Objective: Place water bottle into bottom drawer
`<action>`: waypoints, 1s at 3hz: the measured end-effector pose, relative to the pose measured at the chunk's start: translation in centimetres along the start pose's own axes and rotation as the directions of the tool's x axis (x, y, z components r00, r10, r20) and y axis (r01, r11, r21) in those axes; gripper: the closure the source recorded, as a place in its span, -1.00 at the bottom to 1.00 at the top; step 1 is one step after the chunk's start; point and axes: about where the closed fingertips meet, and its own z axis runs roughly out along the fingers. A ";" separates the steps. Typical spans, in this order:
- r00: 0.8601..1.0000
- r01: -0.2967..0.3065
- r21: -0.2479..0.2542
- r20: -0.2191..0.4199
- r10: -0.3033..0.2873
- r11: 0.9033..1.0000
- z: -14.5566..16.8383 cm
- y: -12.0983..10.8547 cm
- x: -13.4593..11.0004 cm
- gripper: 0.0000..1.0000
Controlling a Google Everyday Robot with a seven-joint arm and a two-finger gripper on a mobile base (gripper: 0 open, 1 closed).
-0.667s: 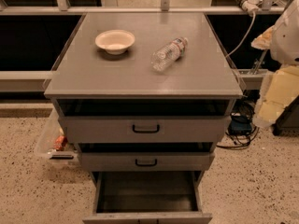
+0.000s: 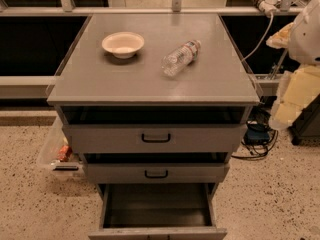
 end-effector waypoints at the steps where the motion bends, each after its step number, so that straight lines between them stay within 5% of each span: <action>1: 0.996 0.050 -0.003 0.074 -0.050 0.999 1.5 -3.2 -1.3 -1.00; 3: 0.962 0.170 -0.051 0.224 -0.155 0.984 7.7 -12.4 -7.3 -1.00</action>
Offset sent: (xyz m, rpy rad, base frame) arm 0.1385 0.0358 -0.0135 0.2094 -0.0394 0.2316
